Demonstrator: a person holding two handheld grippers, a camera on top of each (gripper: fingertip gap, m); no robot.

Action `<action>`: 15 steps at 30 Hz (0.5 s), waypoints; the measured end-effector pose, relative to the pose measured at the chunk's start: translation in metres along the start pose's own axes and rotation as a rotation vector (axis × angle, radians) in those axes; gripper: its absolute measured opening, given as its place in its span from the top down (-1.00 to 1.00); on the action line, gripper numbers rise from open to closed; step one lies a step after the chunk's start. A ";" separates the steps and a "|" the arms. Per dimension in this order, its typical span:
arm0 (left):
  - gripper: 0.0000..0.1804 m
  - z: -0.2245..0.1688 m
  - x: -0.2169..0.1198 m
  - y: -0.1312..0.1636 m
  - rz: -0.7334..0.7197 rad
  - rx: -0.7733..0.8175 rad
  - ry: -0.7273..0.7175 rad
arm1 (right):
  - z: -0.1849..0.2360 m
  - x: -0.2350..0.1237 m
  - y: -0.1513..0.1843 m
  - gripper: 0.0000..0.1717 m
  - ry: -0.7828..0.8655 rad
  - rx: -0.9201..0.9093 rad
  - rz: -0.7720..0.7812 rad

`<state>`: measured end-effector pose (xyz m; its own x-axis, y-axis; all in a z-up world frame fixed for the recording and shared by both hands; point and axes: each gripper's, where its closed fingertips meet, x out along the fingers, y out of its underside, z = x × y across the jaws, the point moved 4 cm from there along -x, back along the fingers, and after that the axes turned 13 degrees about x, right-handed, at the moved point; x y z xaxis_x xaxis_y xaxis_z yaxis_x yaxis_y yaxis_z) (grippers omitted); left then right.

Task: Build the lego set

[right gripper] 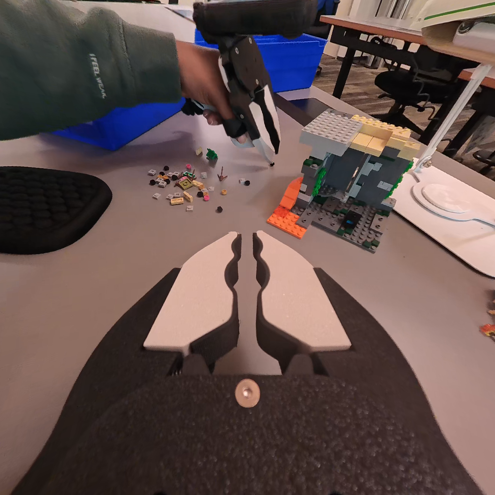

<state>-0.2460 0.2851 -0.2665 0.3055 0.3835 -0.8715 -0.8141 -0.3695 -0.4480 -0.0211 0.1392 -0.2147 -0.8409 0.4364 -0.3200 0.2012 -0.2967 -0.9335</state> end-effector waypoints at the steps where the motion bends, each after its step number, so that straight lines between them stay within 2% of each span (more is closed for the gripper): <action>1: 0.78 0.000 0.002 0.001 0.006 0.000 0.008 | 0.000 0.000 0.000 0.91 0.001 0.000 0.000; 6: 0.95 -0.001 0.005 0.004 0.027 0.010 0.016 | 0.000 0.000 0.000 0.91 -0.003 0.000 0.001; 12: 0.95 0.002 -0.011 0.017 0.089 0.047 0.007 | 0.001 0.001 0.000 0.91 -0.006 -0.002 0.003; 15: 0.95 0.006 -0.022 0.032 0.174 0.074 -0.007 | 0.001 0.000 0.000 0.91 -0.005 -0.003 0.003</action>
<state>-0.2816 0.2699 -0.2603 0.1531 0.3254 -0.9331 -0.8885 -0.3681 -0.2742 -0.0221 0.1381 -0.2150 -0.8430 0.4311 -0.3216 0.2052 -0.2949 -0.9332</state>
